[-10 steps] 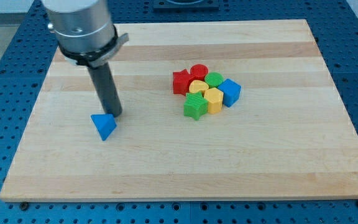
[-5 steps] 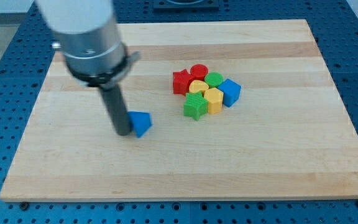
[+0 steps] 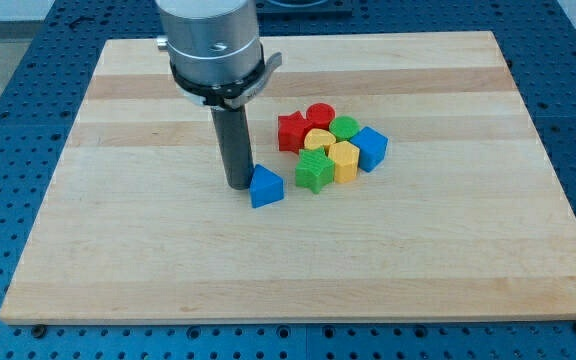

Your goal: Push the blue triangle closer to the group of blocks

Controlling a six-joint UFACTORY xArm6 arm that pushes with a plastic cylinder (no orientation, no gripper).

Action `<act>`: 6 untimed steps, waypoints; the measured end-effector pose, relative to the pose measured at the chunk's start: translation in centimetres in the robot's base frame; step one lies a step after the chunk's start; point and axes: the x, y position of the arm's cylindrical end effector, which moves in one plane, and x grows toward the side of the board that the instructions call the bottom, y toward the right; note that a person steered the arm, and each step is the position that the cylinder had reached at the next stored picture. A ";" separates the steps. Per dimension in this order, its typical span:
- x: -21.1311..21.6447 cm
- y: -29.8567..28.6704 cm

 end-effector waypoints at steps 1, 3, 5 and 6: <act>1.3 1.8; 3.2 6.4; 4.2 6.7; 4.7 6.4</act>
